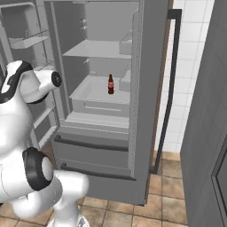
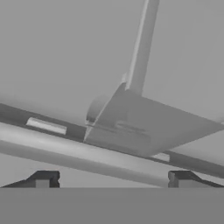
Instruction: Open the fridge, grab two sodas, and place both sodas inside the bowl with ice on the dining counter.
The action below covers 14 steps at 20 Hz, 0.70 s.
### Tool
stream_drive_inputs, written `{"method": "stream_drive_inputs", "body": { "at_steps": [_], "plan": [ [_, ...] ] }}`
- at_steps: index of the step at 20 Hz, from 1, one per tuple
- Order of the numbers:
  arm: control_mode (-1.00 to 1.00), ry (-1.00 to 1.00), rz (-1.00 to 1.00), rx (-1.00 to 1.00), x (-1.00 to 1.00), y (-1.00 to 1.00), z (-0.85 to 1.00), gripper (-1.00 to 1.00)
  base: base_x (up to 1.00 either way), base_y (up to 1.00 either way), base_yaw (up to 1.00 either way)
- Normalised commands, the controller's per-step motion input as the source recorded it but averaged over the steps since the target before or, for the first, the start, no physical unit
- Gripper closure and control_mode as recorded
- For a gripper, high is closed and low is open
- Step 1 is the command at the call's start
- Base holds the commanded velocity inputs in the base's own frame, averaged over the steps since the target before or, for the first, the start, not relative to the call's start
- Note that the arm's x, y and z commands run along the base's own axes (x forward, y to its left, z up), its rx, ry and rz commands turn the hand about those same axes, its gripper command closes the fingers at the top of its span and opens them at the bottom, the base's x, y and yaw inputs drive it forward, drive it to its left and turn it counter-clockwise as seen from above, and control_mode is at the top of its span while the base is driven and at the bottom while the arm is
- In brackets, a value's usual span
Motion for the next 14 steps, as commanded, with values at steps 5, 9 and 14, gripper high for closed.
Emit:
{"method": "stream_drive_inputs", "body": {
  "at_steps": [5,9,14],
  "plan": [
    [-1.0,-0.02,0.02,0.0,-0.03,0.5,-0.03,-1.0,0.0,0.0,0.0],
    [-1.0,-0.24,0.0,-0.12,-0.32,-0.17,0.28,-1.0,0.0,0.0,0.0],
    [-1.0,-0.28,-0.05,-0.22,-0.48,-0.68,0.29,-1.0,0.0,0.0,0.0]
  ]
}}
